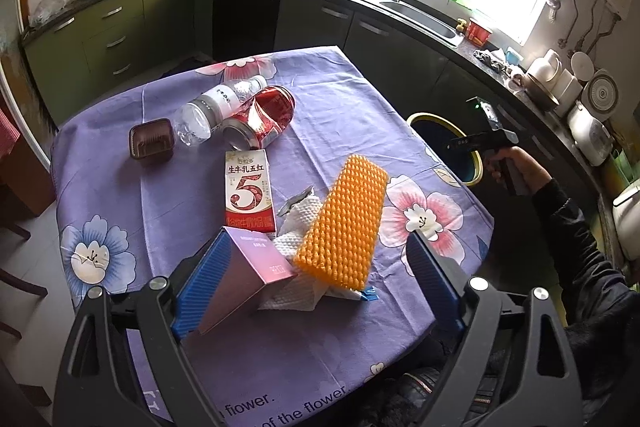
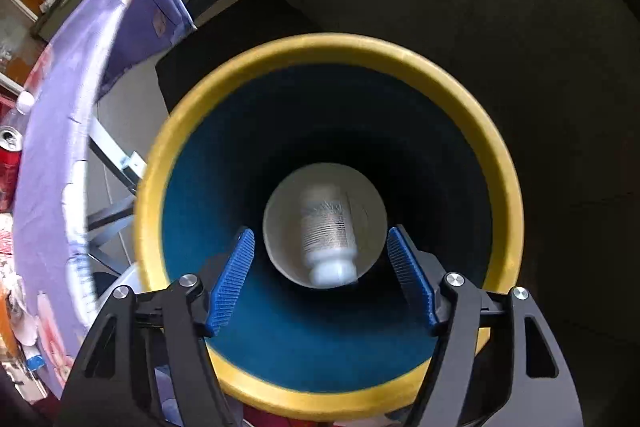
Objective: Collect trash
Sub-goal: 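Carry the pill bottle over the bin and open the right gripper, then grasp the pink box with the left gripper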
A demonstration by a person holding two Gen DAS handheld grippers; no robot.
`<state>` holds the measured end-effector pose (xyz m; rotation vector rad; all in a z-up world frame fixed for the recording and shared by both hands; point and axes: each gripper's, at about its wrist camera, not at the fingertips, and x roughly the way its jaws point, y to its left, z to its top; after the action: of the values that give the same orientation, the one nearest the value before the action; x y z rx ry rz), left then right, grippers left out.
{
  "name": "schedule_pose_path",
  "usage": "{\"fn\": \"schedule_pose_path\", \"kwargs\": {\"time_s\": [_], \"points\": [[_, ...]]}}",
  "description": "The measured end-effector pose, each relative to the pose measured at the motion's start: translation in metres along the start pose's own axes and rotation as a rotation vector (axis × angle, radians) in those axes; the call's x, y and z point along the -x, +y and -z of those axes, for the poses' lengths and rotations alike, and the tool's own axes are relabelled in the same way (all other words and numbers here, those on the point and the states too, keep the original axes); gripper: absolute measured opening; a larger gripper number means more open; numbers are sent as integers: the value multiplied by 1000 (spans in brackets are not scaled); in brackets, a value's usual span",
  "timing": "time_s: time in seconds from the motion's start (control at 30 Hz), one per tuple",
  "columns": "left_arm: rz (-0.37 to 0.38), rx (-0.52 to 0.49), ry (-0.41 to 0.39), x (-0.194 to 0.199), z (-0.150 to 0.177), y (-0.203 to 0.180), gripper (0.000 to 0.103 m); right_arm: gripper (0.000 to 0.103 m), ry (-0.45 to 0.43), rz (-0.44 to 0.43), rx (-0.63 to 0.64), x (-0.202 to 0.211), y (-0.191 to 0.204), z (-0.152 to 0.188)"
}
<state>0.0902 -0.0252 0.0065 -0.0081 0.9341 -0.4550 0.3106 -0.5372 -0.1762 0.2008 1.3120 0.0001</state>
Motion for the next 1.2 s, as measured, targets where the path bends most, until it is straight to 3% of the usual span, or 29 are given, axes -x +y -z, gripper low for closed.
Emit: {"fn": "schedule_pose_path", "kwargs": {"time_s": [0.2, 0.33, 0.43, 0.63, 0.73, 0.9, 1.07, 1.2], "points": [[13, -22, -12, 3, 5, -4, 86, 69, -119, -42, 24, 63, 17, 37], [28, -27, -16, 6, 12, -2, 86, 69, -182, -81, 47, 94, 36, 85], [22, -30, -12, 6, 17, 1, 87, 69, -203, -103, 58, 104, 48, 118], [9, 24, 48, -11, 26, 21, 89, 69, -202, -138, 74, 103, 62, 148], [-12, -2, 7, -13, 26, 31, 89, 69, -204, -150, 93, 103, 66, 154], [-44, -145, -12, -21, 22, 43, 90, 69, -198, -151, 123, 93, 89, 154], [32, -363, 50, -38, 24, 47, 90, 69, -194, -151, 132, 90, 102, 156], [81, -469, 96, -51, 26, 48, 90, 69, -180, -145, 128, 84, 111, 158]]}}
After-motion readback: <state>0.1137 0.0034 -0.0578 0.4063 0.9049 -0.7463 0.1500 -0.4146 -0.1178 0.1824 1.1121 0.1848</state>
